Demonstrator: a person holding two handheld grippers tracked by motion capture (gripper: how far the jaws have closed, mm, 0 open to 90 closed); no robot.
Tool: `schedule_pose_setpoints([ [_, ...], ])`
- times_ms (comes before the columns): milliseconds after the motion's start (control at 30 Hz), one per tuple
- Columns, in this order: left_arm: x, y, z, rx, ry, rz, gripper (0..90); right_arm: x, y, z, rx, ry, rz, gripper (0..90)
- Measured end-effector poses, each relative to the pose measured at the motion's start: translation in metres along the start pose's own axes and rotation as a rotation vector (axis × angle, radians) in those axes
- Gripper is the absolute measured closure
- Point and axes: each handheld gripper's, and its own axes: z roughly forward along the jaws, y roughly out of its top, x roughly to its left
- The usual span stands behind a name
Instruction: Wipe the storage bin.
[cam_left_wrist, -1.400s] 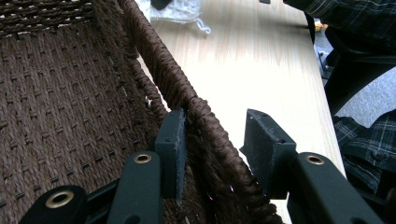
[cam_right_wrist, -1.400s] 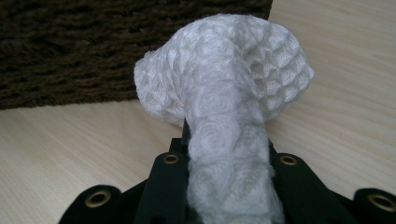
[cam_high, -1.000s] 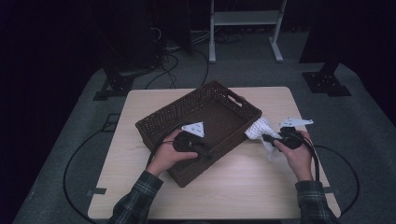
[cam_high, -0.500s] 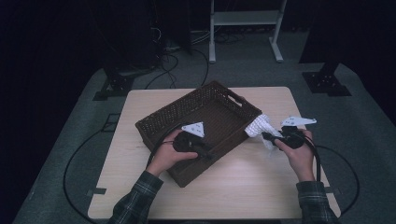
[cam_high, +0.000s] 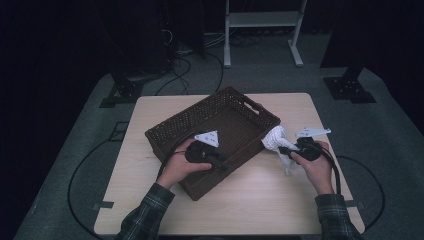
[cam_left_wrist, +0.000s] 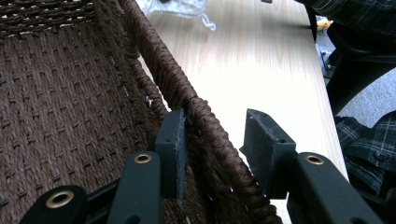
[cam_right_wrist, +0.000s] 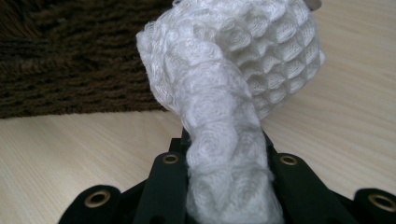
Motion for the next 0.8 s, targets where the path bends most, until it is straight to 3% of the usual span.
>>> schedule_pose_setpoints([
  [800,0.0,0.0,0.0,0.0,0.0,-0.001,58.5,0.002,-0.015,0.018,0.16,0.017,0.004,74.3],
])
